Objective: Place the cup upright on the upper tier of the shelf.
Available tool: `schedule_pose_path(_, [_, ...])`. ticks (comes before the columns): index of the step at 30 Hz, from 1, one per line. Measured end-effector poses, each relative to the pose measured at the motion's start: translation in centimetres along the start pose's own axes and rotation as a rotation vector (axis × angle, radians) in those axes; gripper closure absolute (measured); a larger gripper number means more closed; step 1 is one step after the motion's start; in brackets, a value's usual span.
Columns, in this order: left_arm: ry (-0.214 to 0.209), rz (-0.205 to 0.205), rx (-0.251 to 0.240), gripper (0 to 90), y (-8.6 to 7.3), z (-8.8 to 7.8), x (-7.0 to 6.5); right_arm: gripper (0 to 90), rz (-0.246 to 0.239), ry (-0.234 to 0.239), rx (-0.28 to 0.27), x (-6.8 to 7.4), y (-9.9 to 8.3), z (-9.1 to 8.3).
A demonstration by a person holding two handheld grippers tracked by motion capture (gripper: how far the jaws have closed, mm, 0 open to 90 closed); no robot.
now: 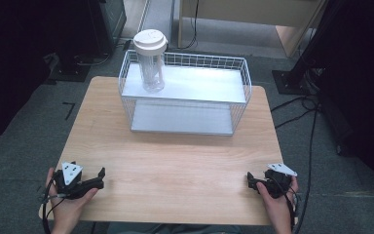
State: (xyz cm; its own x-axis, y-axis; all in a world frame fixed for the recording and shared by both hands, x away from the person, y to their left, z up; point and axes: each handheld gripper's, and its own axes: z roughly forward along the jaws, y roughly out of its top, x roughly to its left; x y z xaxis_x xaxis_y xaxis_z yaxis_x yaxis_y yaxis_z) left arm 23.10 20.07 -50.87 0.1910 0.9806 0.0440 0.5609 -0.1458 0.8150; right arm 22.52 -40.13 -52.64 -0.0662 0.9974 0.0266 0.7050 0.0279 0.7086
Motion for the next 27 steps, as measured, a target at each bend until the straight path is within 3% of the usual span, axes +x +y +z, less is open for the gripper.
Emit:
schedule_pose_path(2, [-0.005, -0.007, 0.039, 0.0, -0.2, 0.5, 0.2, 0.0, 0.000, 0.000, 0.000, 0.0, 0.0, 0.0])
schedule_pose_path(7, [-0.007, 0.049, 0.082, 0.4, -0.1, 1.0, -0.4, 0.0, 0.000, 0.000, 0.000, 0.0, 0.0, 0.0])
schedule_pose_path(11, [-0.026, 0.038, 0.122, 0.4, 0.0, 1.4, -0.2, 0.0, 0.000, 0.000, 0.000, 0.0, 0.0, 0.0])
schedule_pose_path(14, [-0.033, 0.068, 0.166, 0.4, 0.1, 1.7, -0.4, 0.0, 0.000, 0.000, 0.000, 0.0, 0.0, 0.0])
schedule_pose_path(16, [-0.044, 0.082, 0.169, 0.4, 0.1, 1.7, -0.4, 0.0, 0.000, 0.000, 0.000, 0.0, 0.0, 0.0])
schedule_pose_path(21, [-0.087, 0.037, 0.197, 0.4, 0.1, 1.9, 0.2, 0.0, 0.000, 0.000, 0.000, 0.0, 0.0, 0.0])
schedule_pose_path(27, [-0.102, 0.044, 0.196, 0.4, 0.1, 1.9, 0.1, 0.0, 0.001, 0.000, 0.000, 0.0, 0.0, 0.0])
